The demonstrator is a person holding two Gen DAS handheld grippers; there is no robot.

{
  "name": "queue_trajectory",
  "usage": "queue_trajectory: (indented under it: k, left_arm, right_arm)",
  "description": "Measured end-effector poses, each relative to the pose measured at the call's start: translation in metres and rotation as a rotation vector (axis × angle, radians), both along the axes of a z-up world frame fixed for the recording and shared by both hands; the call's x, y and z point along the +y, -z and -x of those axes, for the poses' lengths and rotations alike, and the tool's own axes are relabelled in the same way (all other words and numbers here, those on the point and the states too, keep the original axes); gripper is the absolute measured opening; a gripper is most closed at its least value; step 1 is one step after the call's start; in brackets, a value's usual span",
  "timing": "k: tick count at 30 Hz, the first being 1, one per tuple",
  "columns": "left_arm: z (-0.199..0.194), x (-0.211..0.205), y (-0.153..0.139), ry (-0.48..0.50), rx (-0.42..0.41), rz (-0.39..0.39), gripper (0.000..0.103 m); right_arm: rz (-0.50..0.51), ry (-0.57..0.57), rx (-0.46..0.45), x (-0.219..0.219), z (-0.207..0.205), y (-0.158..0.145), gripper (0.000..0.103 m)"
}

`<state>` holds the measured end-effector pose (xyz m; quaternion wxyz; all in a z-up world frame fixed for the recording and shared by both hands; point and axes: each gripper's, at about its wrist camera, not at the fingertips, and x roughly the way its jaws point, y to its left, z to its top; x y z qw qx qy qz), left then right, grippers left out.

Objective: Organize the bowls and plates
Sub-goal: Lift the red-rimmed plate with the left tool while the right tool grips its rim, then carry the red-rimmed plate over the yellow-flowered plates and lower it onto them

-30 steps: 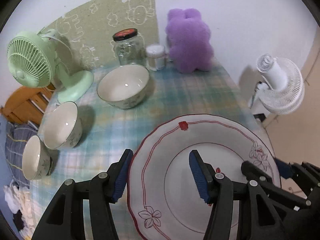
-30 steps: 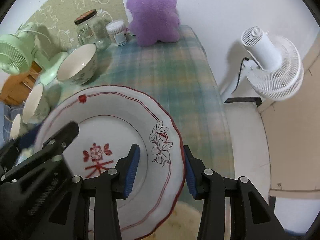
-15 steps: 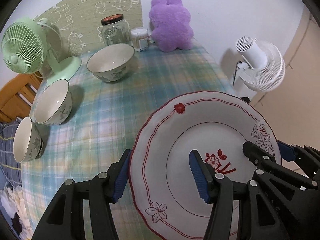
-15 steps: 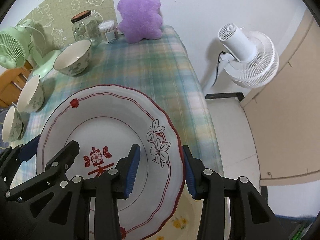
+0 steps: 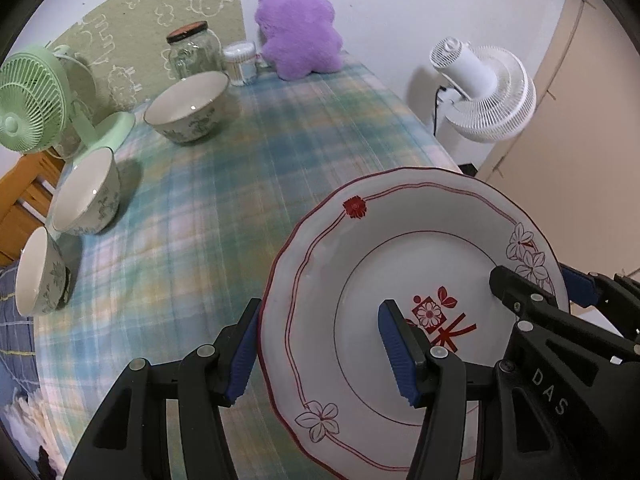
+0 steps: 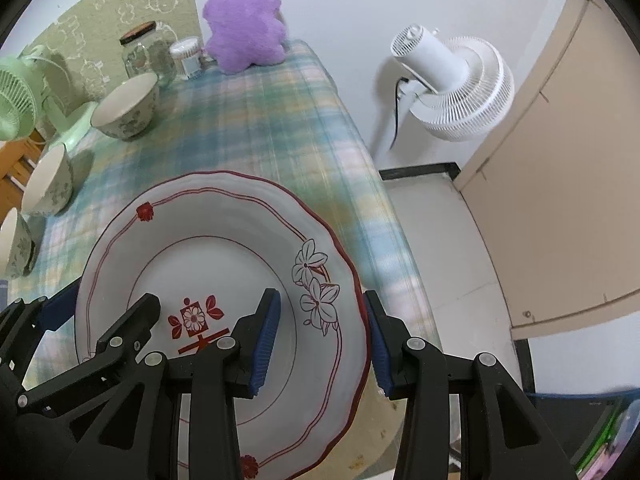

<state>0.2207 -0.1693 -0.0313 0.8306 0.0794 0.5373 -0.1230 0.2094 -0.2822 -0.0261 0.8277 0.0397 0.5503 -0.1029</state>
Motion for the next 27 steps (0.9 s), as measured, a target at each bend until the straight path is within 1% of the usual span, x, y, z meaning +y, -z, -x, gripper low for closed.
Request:
queue_trajectory:
  k: [5,15,22,27]
  left_arm:
    - [0.013,-0.012,0.011,0.001,0.031,-0.008,0.058]
    - [0.036,-0.03,0.033,-0.084,0.106,-0.027,0.058]
    - [0.043,-0.041,0.038,-0.125,0.08,-0.064,0.059]
    - [0.046,-0.046,0.039,-0.166,0.06,-0.111,0.06]
  right_arm:
    - [-0.006,0.005,0.019,-0.013,0.012,0.008,0.046]
    - [-0.036,-0.063,0.083,-0.036,0.023,0.034,0.046]
    - [-0.052,-0.113,0.098,-0.044,0.023,0.044,0.046]
    - [-0.057,-0.141,0.103,-0.046,0.021,0.049,0.046]
